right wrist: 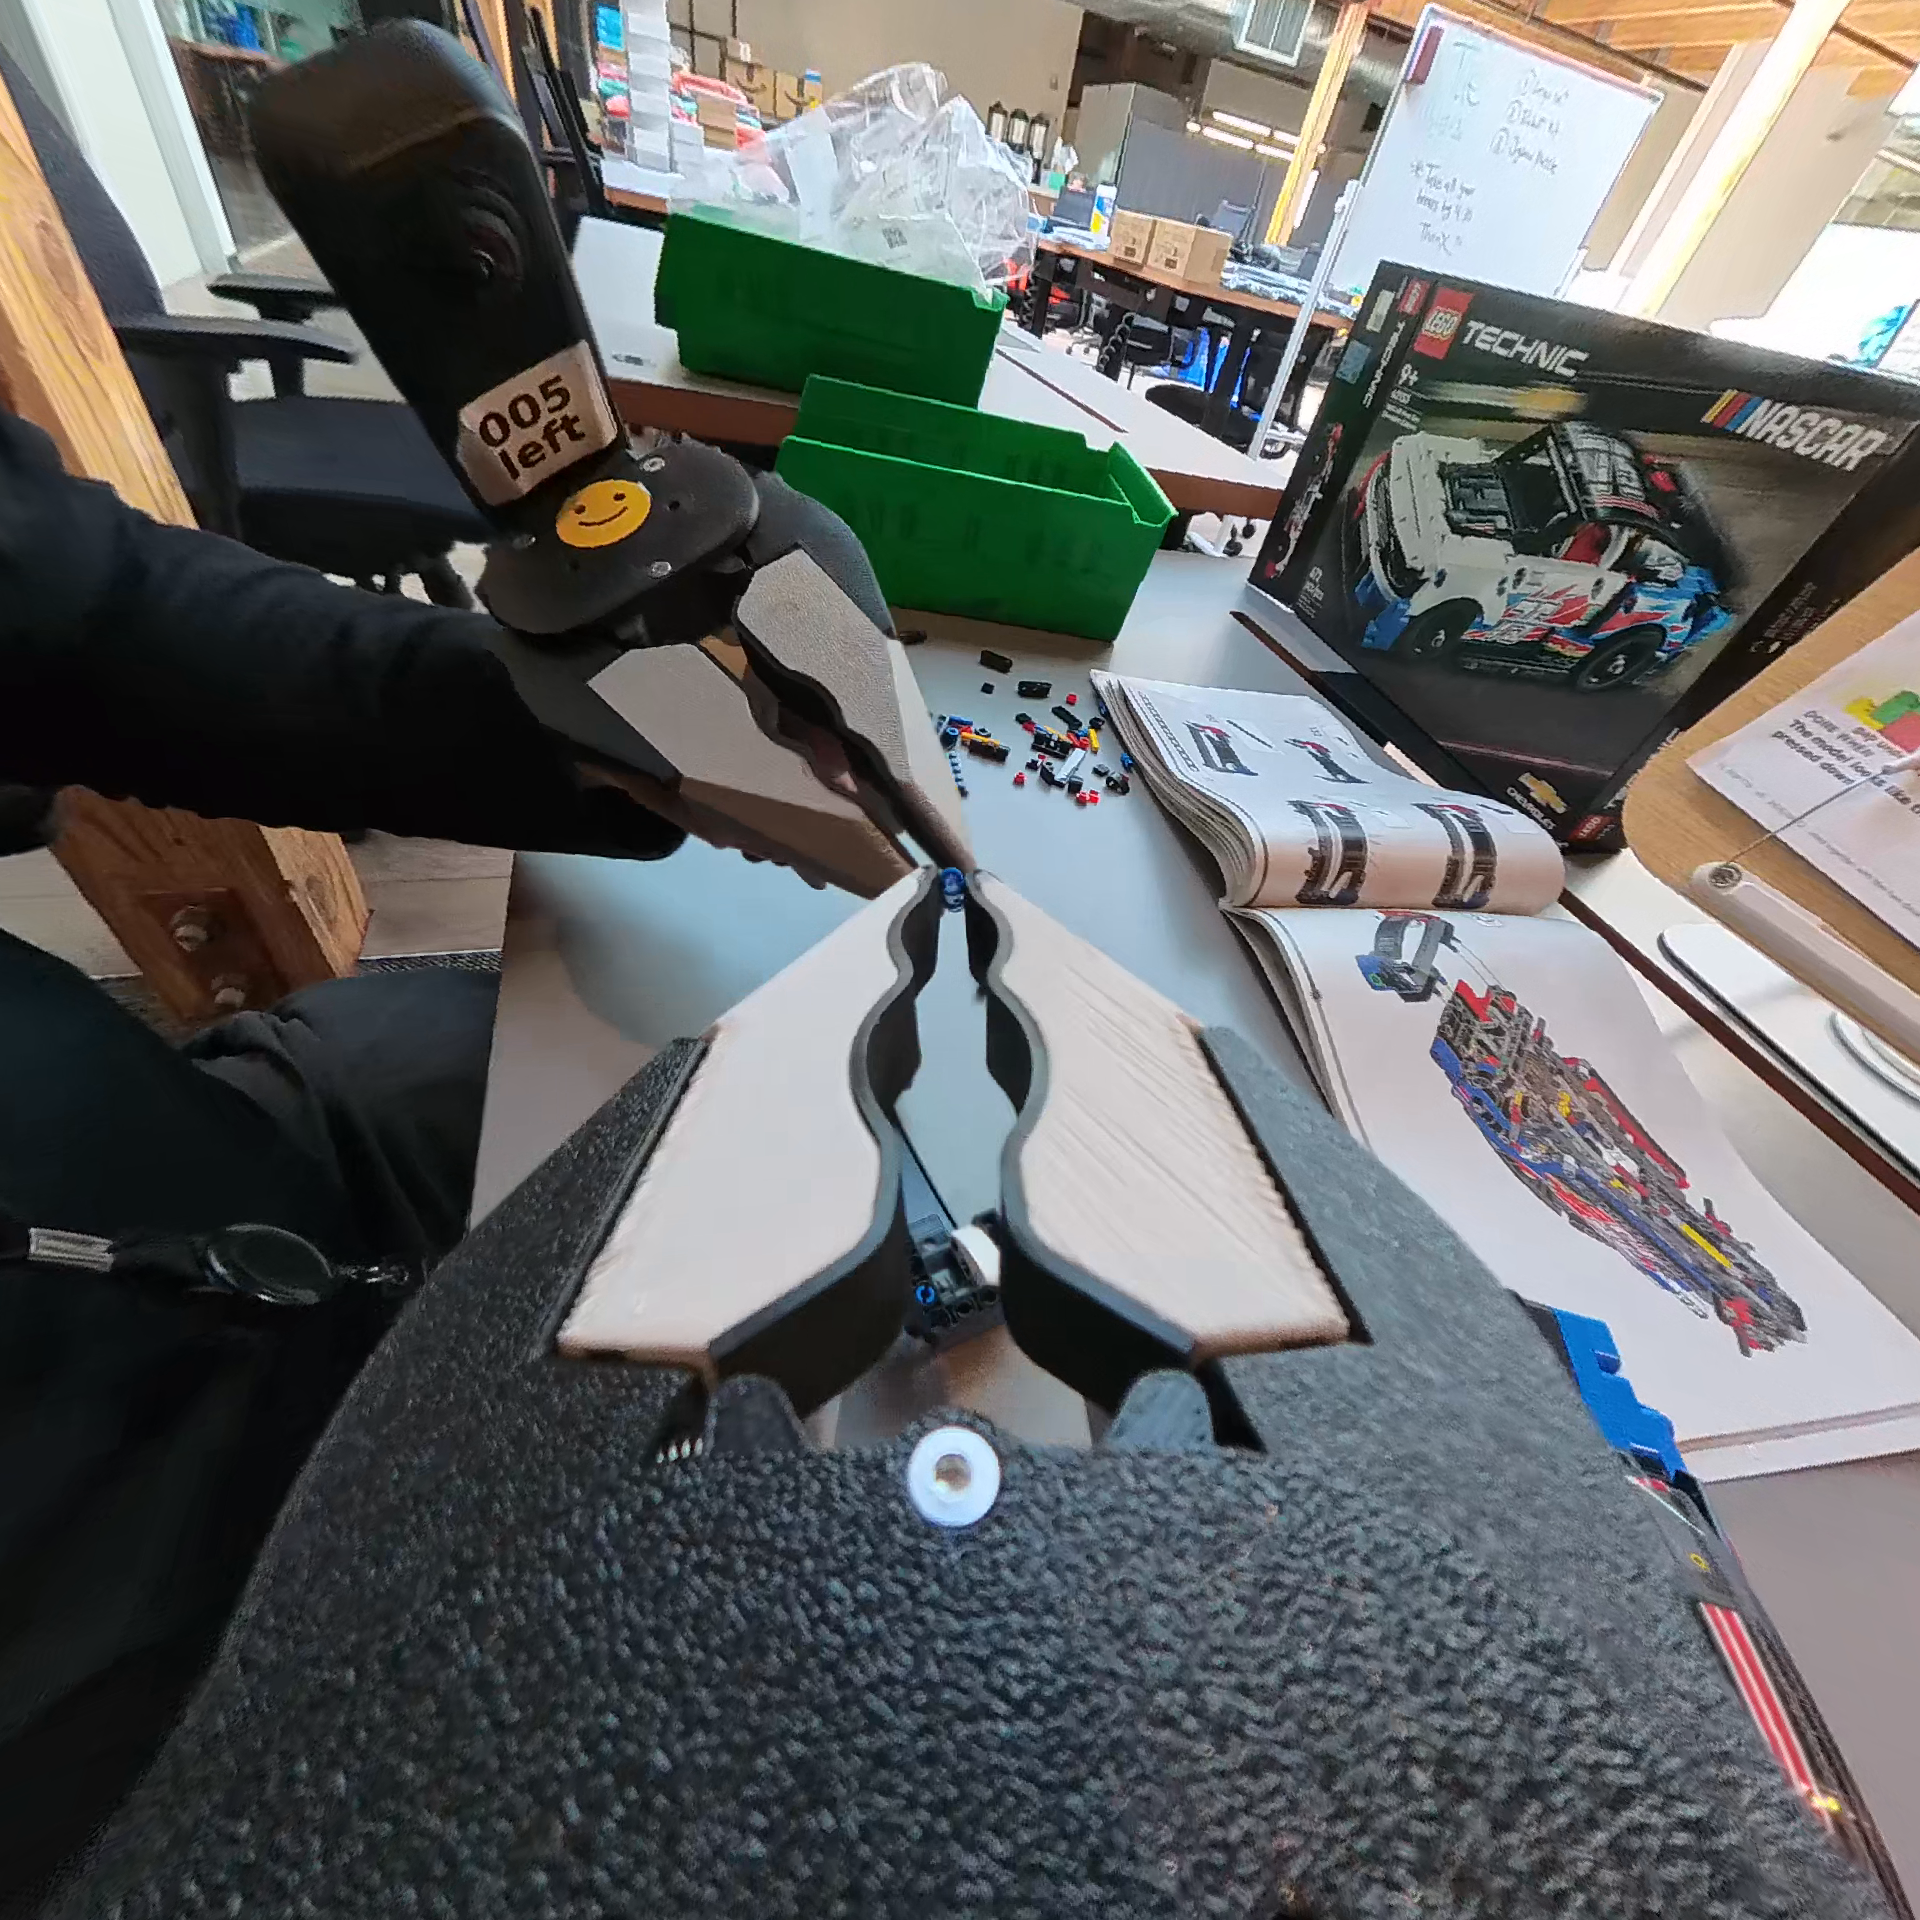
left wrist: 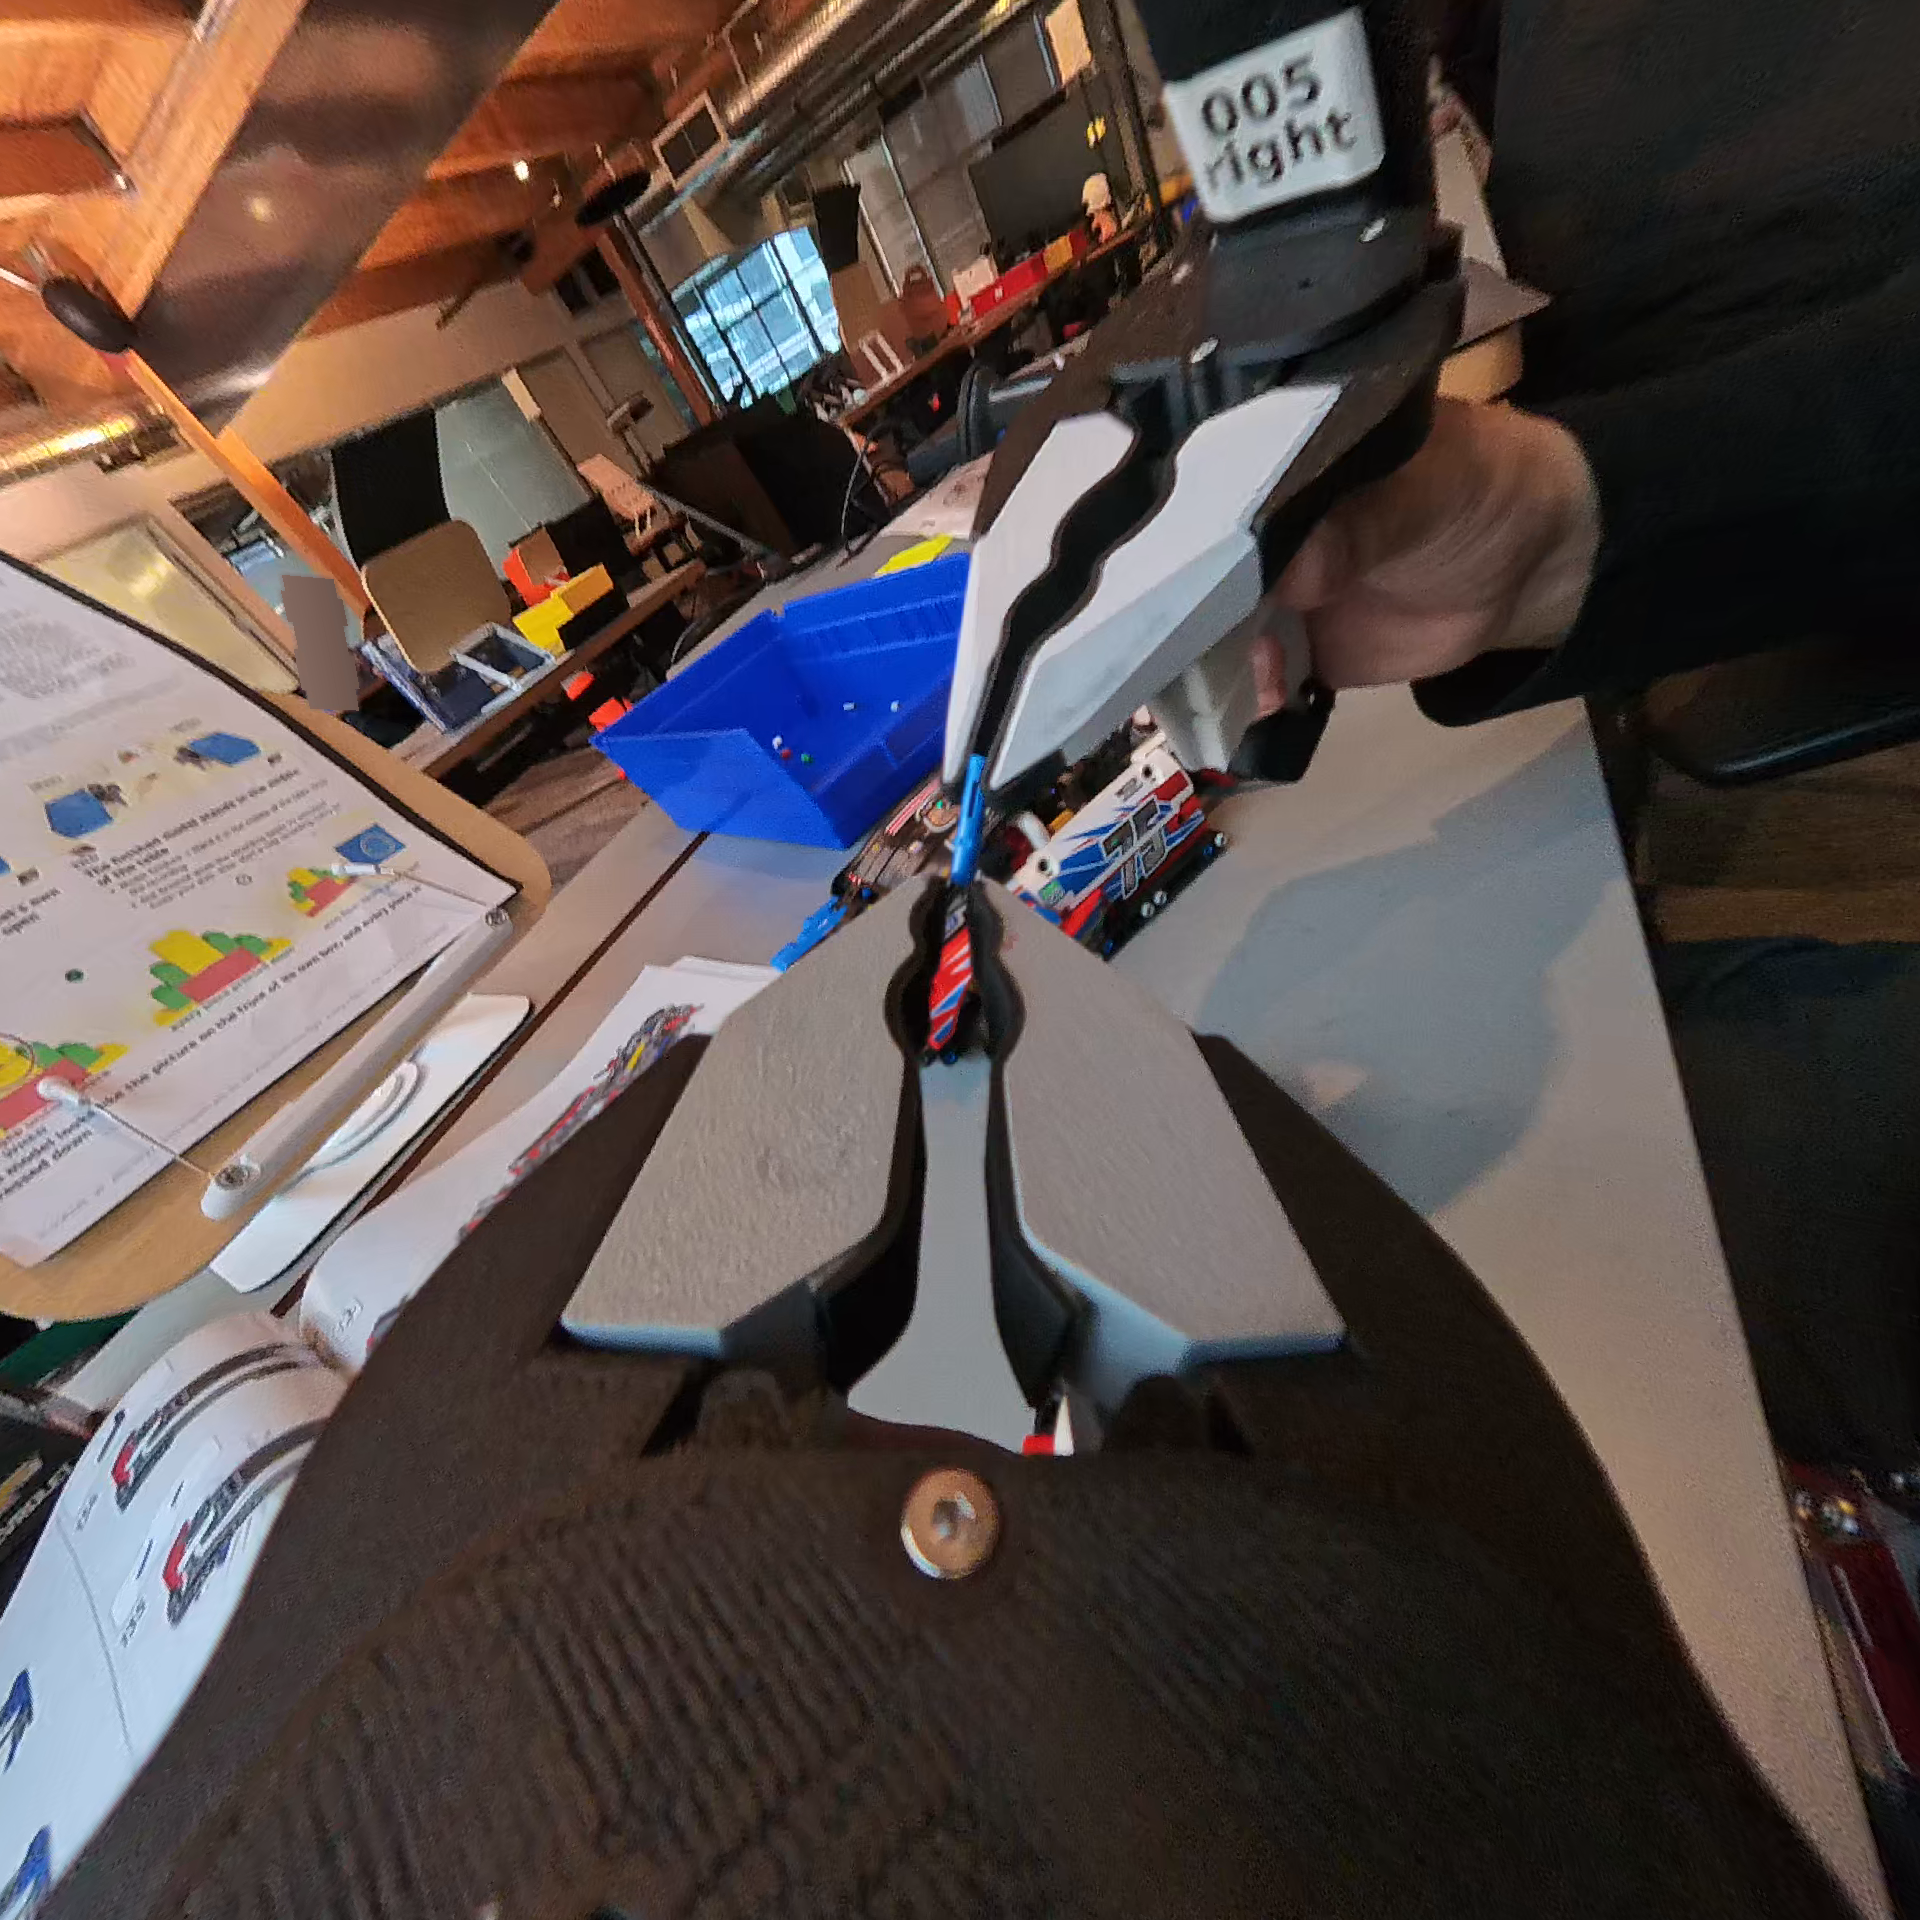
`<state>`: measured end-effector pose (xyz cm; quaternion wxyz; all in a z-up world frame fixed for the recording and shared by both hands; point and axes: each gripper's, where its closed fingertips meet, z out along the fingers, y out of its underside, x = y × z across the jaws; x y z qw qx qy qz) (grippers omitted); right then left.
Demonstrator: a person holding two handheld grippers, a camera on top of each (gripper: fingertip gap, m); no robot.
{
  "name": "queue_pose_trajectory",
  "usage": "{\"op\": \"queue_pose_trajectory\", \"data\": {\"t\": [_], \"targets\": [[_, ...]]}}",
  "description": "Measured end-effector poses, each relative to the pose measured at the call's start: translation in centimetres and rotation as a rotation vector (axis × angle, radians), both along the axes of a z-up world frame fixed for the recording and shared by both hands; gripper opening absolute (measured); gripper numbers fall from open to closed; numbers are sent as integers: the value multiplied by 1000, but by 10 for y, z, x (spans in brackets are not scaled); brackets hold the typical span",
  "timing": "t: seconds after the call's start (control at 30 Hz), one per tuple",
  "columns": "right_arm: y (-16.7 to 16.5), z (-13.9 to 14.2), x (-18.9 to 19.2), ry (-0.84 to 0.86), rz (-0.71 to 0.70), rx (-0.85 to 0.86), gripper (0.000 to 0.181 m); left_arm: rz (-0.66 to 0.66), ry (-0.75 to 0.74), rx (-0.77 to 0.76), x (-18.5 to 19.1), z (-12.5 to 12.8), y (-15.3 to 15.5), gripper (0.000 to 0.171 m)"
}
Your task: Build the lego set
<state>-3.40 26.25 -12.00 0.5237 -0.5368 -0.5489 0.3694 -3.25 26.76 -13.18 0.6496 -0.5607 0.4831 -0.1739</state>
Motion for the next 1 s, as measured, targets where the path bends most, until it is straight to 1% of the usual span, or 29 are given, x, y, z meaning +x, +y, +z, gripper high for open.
{"op": "queue_pose_trajectory", "data": {"t": [0.1,0.17,0.3,0.4,0.47,0.53,0.6,0.67,0.73,0.77,0.8,0.87,0.9,1.0], "targets": [[1,1,0,4,4,-34,4,26,50,-6,-2,-7,4,13],[4,3,0,33,-1,-70,4,23,72,12,2,-6,3,16],[2,5,1,82,31,-153,4,57,92,69,5,-1,5,6],[-1,2,1,78,41,-159,4,57,100,71,6,-2,7,8],[0,0,1,69,38,-159,5,40,113,85,8,-2,4,2],[0,-3,1,63,42,-169,4,45,147,97,7,-4,4,2],[4,-13,1,13,31,-170,4,51,219,66,6,-12,7,2],[10,-29,3,-97,-2,-105,6,54,334,-41,2,-30,11,2],[16,-39,7,-219,-47,56,13,60,445,-173,-7,-48,13,2],[18,-43,9,-287,-69,147,13,75,490,-252,-13,-56,15,2],[20,-47,11,-348,-86,231,13,94,506,-320,-19,-60,18,2],[23,-52,11,-430,-115,359,17,78,488,-502,-25,-68,14,2],[21,-54,10,-452,-115,396,18,56,459,-592,-25,-68,10,2],[15,-60,3,-466,-108,451,20,-24,341,-774,-21,-60,-2,2]]}}
